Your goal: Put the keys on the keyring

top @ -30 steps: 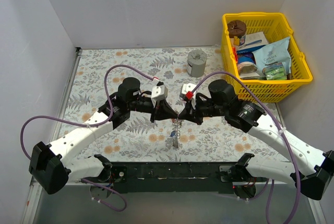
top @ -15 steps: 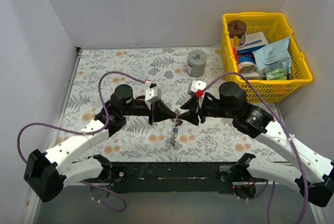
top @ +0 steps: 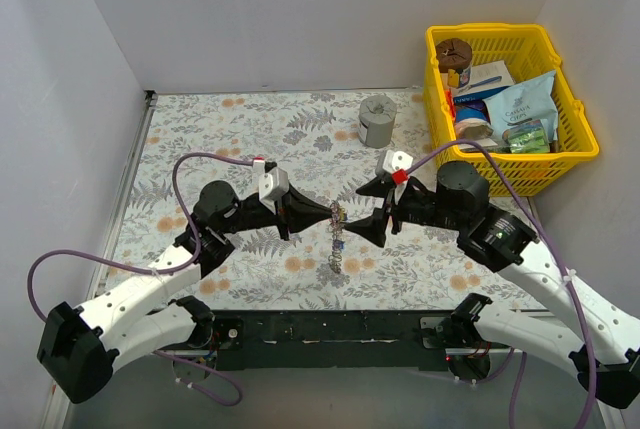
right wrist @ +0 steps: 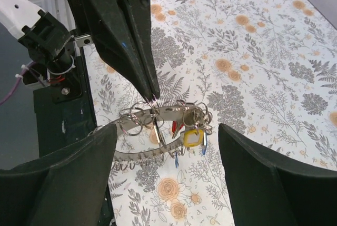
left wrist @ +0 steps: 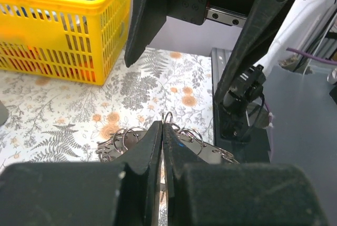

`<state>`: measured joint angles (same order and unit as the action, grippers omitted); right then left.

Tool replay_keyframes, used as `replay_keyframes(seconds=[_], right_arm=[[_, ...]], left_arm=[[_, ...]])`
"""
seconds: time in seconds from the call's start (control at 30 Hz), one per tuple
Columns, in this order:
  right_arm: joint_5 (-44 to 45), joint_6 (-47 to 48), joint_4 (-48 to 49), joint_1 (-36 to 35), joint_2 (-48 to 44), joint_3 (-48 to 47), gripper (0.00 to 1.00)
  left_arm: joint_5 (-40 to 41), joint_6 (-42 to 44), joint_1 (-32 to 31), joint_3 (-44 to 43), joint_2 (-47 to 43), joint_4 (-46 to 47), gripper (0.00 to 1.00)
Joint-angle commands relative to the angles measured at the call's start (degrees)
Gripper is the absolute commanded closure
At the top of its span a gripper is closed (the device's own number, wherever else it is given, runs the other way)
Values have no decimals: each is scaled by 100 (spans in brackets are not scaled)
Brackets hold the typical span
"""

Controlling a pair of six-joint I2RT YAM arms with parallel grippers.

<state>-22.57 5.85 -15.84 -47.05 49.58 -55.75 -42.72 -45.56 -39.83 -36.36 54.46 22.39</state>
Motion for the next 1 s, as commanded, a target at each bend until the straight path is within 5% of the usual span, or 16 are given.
replay_keyframes(seconds=[0.0, 0.5, 0.97], right_arm=[[-300, -215, 537, 222, -212, 64, 15], [-1584, -813, 1293, 547, -151, 169, 29], [-2217, -1419, 2146, 556, 166, 231, 49]], left_arm=[[466, -514, 11, 243, -392, 1326, 100], [466, -1613, 11, 1043, -436, 3920, 100], [80, -1772, 11, 780, -181, 4159, 100]])
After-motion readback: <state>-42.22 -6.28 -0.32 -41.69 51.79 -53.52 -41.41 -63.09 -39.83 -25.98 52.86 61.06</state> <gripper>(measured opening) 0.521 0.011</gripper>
